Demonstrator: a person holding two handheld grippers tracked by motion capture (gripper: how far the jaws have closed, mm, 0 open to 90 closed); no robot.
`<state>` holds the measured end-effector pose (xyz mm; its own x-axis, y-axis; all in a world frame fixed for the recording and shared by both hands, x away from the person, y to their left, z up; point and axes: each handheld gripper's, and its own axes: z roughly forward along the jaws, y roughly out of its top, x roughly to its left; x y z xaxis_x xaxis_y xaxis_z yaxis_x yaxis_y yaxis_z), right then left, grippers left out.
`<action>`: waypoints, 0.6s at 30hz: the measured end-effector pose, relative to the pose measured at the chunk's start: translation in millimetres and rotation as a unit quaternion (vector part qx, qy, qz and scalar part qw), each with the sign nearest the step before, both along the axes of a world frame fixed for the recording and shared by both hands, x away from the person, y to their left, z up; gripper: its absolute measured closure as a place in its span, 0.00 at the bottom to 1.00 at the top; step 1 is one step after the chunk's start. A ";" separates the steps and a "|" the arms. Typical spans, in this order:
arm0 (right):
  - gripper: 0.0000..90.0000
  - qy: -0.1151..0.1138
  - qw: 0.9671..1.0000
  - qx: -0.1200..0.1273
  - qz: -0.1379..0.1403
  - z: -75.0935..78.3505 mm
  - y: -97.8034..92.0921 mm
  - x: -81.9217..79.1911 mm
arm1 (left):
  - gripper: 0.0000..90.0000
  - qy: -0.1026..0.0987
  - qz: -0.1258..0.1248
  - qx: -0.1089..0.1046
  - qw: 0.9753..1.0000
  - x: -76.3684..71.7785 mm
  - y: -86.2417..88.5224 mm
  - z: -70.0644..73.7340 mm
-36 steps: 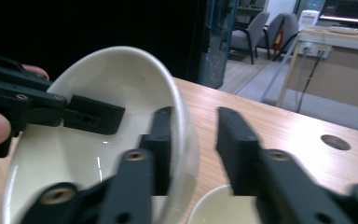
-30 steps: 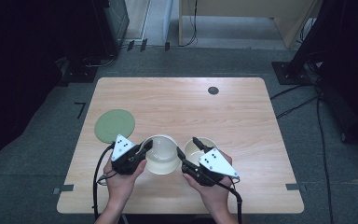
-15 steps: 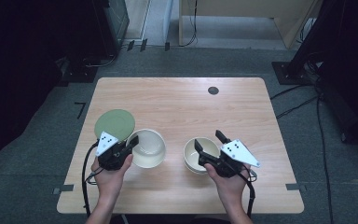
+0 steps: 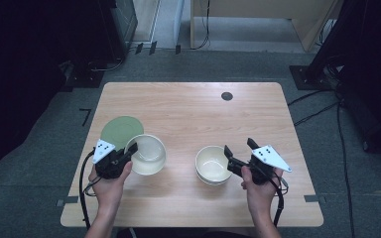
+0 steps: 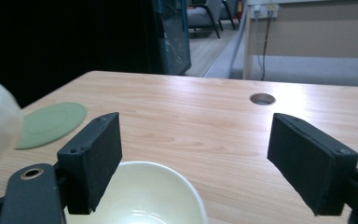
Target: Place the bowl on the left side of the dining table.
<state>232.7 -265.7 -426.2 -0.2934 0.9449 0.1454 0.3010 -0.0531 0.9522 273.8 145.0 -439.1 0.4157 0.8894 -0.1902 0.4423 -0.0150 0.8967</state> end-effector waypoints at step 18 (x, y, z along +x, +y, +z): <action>0.21 0.052 0.997 -0.021 -0.061 -30.3 -45.3 11.6 | 0.94 0.014 0.037 -0.006 0.999 9.0 26.0 -11.0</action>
<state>244.4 -311.0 -456.5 -0.1620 0.9784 0.1280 0.3911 -0.0554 0.9187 282.7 171.1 -450.1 0.3436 0.9150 -0.2116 0.4664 0.0293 0.8841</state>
